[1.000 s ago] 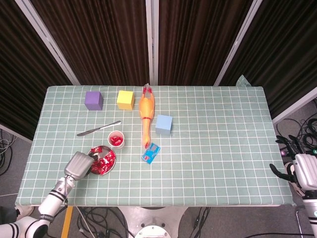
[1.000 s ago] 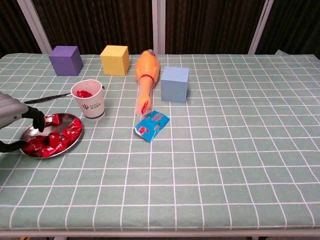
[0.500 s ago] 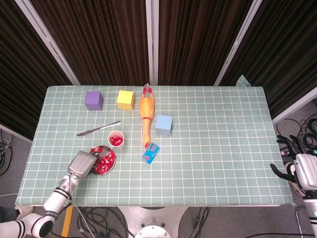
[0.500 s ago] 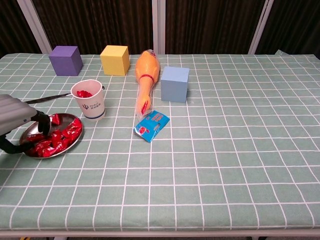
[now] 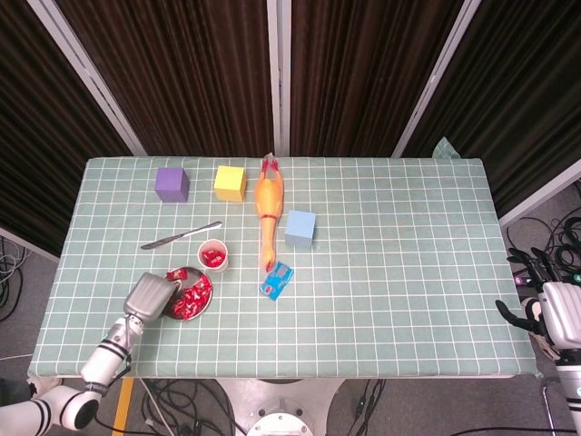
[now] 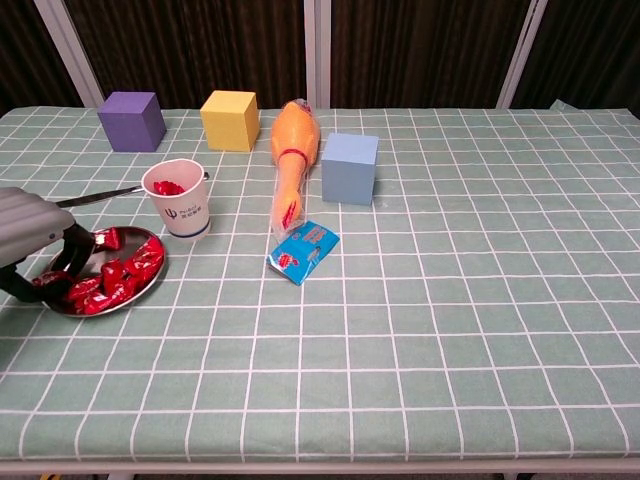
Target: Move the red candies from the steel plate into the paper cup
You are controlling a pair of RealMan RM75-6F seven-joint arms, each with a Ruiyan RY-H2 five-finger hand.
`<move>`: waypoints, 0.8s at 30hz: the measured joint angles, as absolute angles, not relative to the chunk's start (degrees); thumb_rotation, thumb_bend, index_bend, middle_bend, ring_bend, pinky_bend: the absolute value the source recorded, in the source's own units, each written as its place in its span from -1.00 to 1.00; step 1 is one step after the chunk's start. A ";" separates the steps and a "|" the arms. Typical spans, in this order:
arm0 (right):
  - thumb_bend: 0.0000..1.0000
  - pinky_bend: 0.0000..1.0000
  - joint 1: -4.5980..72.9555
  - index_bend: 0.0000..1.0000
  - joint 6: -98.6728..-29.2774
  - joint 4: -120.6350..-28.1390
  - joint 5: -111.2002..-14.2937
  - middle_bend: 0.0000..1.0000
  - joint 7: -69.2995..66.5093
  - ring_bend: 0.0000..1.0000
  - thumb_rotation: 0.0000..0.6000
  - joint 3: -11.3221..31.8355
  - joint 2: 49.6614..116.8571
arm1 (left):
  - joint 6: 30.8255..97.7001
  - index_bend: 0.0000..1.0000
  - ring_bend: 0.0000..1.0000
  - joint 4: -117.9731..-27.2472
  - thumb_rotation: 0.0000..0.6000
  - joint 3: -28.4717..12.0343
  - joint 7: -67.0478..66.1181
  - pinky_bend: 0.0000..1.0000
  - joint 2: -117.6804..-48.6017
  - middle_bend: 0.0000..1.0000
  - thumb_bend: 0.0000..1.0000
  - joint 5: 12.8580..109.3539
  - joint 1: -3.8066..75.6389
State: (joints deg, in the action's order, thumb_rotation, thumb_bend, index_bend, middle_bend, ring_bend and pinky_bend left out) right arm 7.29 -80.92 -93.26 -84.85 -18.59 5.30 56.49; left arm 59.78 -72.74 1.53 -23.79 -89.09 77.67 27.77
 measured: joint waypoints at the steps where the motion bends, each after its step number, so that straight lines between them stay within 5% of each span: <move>1: -0.61 -0.15 7.29 -0.75 -80.94 -93.28 -84.89 -0.53 -18.60 -0.86 1.00 5.30 56.48 | 59.96 0.33 0.85 -72.56 1.00 1.50 -23.30 1.00 -89.14 0.43 -0.10 77.98 27.75; 9: -0.61 -0.15 7.29 -0.75 -80.97 -93.00 -85.01 -0.53 -18.88 -0.86 1.00 5.25 56.60 | 62.84 0.33 0.85 -77.08 1.00 -0.08 -21.28 1.00 -86.49 0.43 -0.09 80.15 28.03; 15: -0.61 -0.15 7.26 -0.75 -81.00 -92.64 -84.93 -0.53 -19.22 -0.86 1.00 5.27 56.69 | 63.88 0.32 0.84 -83.09 1.00 -5.01 -21.04 1.00 -83.37 0.41 -0.09 81.10 31.25; 24: -0.61 -0.15 7.19 -0.75 -80.78 -92.11 -84.44 -0.53 -19.61 -0.86 1.00 5.32 56.72 | 55.62 0.22 0.83 -83.23 1.00 -10.43 -22.71 1.00 -84.23 0.31 -0.10 75.42 38.81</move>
State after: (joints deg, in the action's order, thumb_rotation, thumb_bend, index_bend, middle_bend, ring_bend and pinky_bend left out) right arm 7.19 -80.78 -92.11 -84.44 -19.61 5.32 56.72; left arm 55.62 -83.23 -10.43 -22.71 -84.23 75.42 38.81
